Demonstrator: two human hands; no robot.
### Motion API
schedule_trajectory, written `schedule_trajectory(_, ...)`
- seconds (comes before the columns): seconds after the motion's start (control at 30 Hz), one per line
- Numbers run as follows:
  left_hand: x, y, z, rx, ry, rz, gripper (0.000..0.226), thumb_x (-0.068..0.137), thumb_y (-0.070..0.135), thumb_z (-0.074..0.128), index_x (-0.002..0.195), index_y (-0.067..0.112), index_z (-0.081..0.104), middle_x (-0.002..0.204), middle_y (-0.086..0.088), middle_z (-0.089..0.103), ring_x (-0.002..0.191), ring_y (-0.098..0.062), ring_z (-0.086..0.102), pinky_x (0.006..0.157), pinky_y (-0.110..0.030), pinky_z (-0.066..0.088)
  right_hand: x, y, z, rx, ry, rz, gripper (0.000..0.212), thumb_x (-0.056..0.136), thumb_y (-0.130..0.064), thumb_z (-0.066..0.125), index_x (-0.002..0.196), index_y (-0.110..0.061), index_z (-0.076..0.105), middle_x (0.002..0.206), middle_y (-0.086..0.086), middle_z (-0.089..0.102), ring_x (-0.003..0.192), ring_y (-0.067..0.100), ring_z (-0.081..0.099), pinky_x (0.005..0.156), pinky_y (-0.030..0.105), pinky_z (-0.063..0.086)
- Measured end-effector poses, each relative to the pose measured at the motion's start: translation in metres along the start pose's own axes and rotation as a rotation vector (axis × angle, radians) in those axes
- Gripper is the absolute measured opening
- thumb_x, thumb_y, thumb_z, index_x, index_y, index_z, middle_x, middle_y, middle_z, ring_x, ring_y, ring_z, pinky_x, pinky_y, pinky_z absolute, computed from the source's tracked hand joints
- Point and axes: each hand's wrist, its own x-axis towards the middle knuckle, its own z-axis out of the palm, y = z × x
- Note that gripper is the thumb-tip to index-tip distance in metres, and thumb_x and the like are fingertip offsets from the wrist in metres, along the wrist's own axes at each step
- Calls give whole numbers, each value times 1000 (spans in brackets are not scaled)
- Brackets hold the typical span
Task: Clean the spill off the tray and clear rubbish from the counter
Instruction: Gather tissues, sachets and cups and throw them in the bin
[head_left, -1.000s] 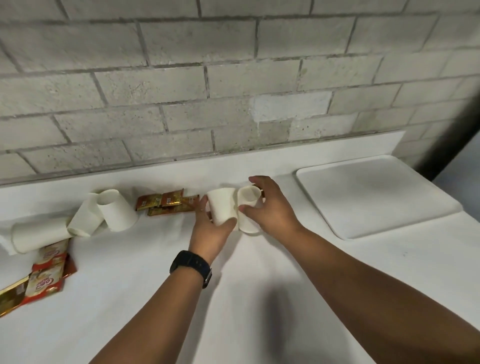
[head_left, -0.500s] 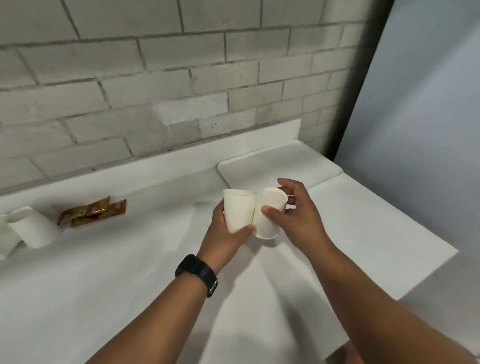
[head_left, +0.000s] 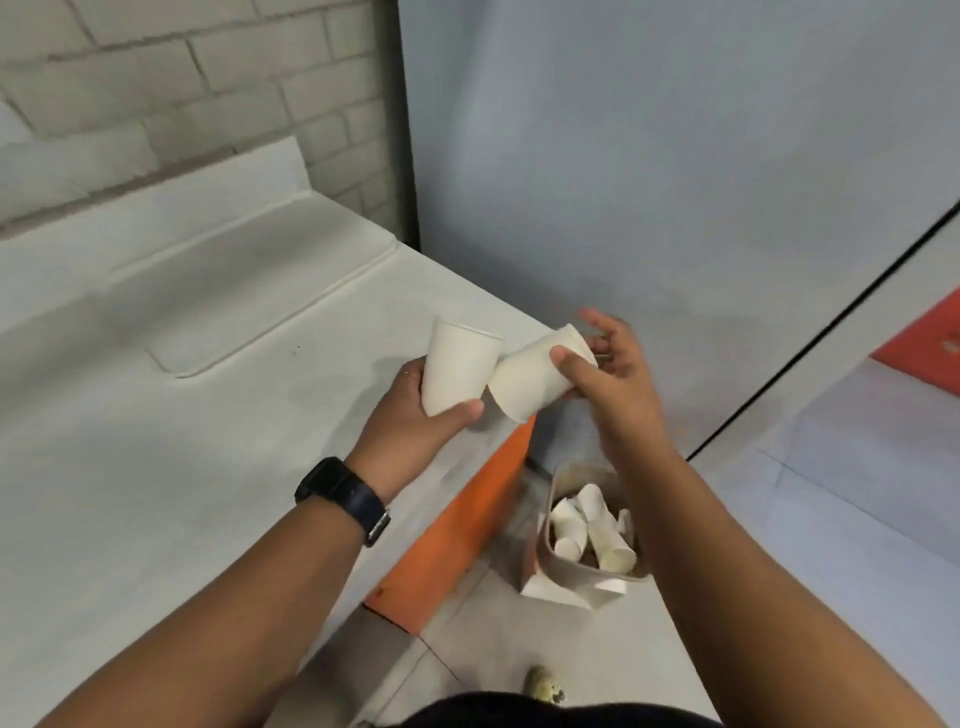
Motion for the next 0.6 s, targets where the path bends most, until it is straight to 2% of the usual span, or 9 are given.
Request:
schedule_trajectory(0.07,8,2,45,26,-57,-17,62,71,39,75,124,26,46,110,13,60,98,-1,58,80,-24,48,5,12,-52,16,83,49,54,72,-21,73,122,-26,55,97,-1,57,85,11,62,64,23,53)
schedule_trajectory(0.13,12,-1,81,52,-92,-36,54,78,30,74,123,26,46,105,17,59,94,1,58,76,-20,47,6,30,-95,13,149,119,49,76,-18,74,120,-26,56,104,3,57,91,17,61,63,25,53)
schedule_trajectory(0.27,20,-20,134,115,-141,-96,51,72,35,73,117,33,50,101,15,64,96,-8,63,75,-24,49,4,72,-160,-37,262,254,46,66,-25,76,107,-27,56,105,2,57,90,21,62,64,30,51)
schedule_trajectory(0.33,21,-32,152,134,-172,-146,51,74,31,74,119,31,49,105,13,64,100,-11,62,76,-23,47,4,99,-181,-56,318,328,44,72,-15,79,107,-21,54,100,0,57,92,25,62,69,35,55)
schedule_trajectory(0.4,19,-42,162,181,-189,-181,58,70,40,73,122,36,47,113,12,62,105,-10,60,85,-29,49,4,130,-193,-105,346,411,45,76,-10,77,112,-16,51,100,0,55,99,28,61,78,41,57)
schedule_trajectory(0.47,19,-51,172,211,-209,-238,61,72,38,72,125,31,45,115,9,60,103,-12,59,84,-29,49,3,165,-203,-221,333,527,55,75,-21,79,121,-18,48,114,4,52,108,29,58,90,45,53)
schedule_trajectory(0.53,16,-56,178,235,-214,-310,58,79,27,73,129,22,42,114,5,57,99,-14,57,76,-26,45,-4,195,-209,-428,250,695,65,76,-35,76,130,-14,47,128,10,49,116,30,53,99,41,45)
schedule_trajectory(0.6,14,-64,183,265,-230,-360,62,81,25,72,133,22,38,113,4,54,98,-16,54,75,-26,41,-15,215,-210,-533,77,816,55,81,-38,70,124,-7,55,124,13,57,117,32,55,95,36,45)
